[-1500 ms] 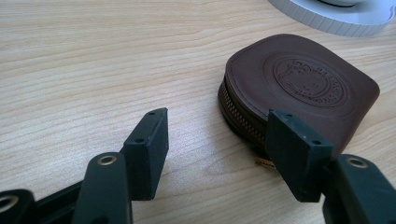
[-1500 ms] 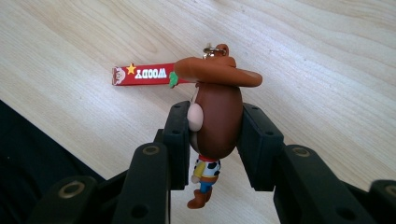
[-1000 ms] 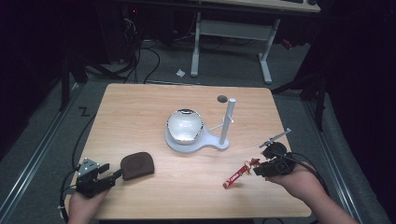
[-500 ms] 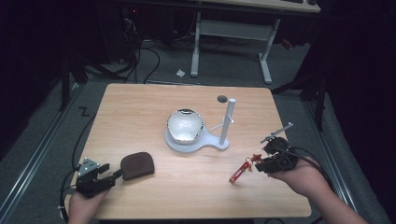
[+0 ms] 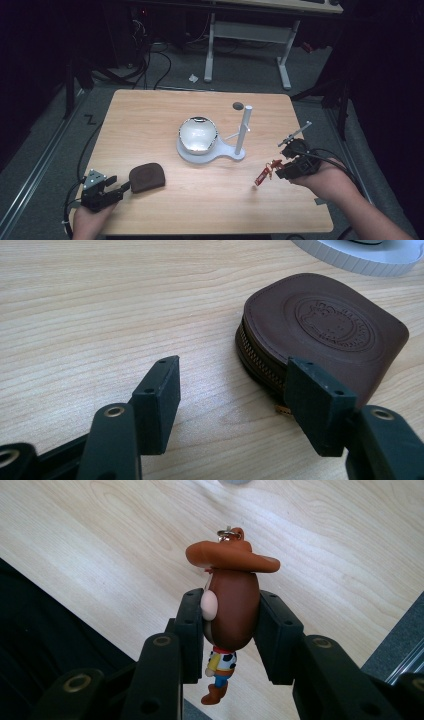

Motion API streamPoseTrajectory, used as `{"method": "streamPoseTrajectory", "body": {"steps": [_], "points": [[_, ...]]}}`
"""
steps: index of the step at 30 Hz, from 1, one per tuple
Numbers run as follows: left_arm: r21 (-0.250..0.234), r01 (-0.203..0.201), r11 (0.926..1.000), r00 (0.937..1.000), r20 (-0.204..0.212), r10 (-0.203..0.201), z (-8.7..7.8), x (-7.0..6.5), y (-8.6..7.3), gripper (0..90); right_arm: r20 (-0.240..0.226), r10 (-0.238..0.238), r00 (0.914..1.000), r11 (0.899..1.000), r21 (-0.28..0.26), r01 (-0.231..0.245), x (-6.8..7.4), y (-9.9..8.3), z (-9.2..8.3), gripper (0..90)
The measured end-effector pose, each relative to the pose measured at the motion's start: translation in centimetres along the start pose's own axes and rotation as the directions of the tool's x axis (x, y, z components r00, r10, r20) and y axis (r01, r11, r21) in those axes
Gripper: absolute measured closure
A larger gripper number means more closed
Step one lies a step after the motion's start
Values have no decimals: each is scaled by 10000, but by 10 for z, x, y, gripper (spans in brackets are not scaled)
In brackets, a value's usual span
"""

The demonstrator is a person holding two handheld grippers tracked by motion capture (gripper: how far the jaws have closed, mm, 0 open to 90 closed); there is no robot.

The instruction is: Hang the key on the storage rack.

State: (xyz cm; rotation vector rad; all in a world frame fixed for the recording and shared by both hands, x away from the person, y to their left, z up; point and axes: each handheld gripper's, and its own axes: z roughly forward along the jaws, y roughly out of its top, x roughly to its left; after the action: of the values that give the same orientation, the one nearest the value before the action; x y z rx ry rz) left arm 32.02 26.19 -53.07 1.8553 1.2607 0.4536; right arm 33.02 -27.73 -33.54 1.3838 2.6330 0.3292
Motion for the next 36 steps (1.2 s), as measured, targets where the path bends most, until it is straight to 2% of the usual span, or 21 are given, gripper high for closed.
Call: {"method": "streamPoseTrajectory", "body": {"steps": [5, 17, 21, 36], "points": [[-11, -7, 10000, 10000, 2, 7, 0, 0, 0, 399, 167, -115, 9998, 9999, -83, 116, 0, 8, -9, 666], [-52, 94, 9999, 10000, 2, -94, -1, 2, 0, 399, 182, -120, 9998, 9993, -365, 127, -3, 24, -17, 666], [-70, 101, 9999, 9999, 20, -101, -1, 2, -1, 398, 202, -302, 9993, 9983, -485, 311, -2, 34, -19, 666], [-29, 131, 9999, 9999, 55, -131, 1, 3, -1, 397, 287, -530, 9982, 9949, -841, 553, 0, 60, -30, 666]]}}
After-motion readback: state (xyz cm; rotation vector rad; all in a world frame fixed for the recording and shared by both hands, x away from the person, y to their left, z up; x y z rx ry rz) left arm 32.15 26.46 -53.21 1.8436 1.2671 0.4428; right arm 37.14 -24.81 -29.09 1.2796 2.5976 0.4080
